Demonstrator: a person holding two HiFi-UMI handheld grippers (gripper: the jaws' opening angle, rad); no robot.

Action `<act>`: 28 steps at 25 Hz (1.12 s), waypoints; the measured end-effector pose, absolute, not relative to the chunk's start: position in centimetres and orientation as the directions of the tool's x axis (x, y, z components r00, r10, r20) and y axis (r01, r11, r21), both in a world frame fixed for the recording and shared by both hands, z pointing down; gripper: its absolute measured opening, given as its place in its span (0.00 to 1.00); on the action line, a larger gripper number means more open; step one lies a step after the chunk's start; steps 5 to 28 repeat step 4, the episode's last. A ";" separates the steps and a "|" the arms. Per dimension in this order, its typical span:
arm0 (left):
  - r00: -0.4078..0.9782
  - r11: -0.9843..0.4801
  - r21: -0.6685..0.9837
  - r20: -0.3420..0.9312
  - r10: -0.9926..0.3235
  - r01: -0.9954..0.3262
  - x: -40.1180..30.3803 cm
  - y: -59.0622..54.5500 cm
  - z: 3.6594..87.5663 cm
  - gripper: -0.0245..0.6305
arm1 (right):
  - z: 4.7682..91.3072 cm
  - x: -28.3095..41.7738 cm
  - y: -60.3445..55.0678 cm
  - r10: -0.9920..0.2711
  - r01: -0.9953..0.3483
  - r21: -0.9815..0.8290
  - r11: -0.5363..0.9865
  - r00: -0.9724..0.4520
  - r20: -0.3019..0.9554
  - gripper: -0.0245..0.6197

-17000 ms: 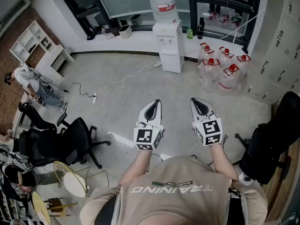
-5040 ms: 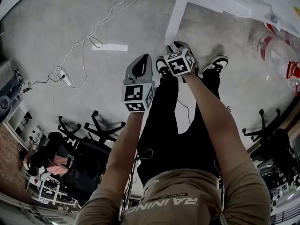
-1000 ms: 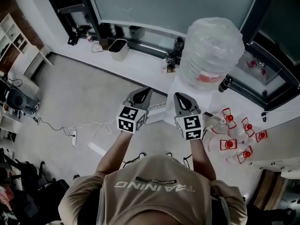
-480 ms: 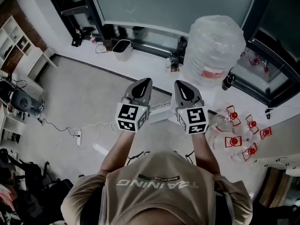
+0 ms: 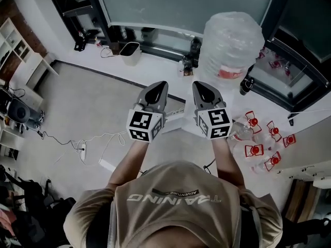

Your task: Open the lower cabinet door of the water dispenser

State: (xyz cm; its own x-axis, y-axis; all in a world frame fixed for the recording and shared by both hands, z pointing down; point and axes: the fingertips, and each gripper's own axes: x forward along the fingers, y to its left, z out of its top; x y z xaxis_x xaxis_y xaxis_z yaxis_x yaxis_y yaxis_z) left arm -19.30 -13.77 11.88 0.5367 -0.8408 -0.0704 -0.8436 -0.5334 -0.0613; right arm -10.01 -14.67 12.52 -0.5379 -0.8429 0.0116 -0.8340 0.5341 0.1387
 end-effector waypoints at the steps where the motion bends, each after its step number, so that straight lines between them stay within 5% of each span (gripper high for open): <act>1: 0.534 -0.530 -0.069 -0.074 -0.842 -0.845 -19.5 -13.6 11.8 0.04 | 12.8 -10.2 -14.5 -0.842 -0.833 0.138 0.536 -0.539 0.018 0.05; 28: 0.535 -0.530 -0.085 -0.063 -0.842 -0.844 -19.9 -12.7 12.0 0.04 | 13.8 -10.8 -13.6 -0.840 -0.830 0.128 0.542 -0.541 0.046 0.05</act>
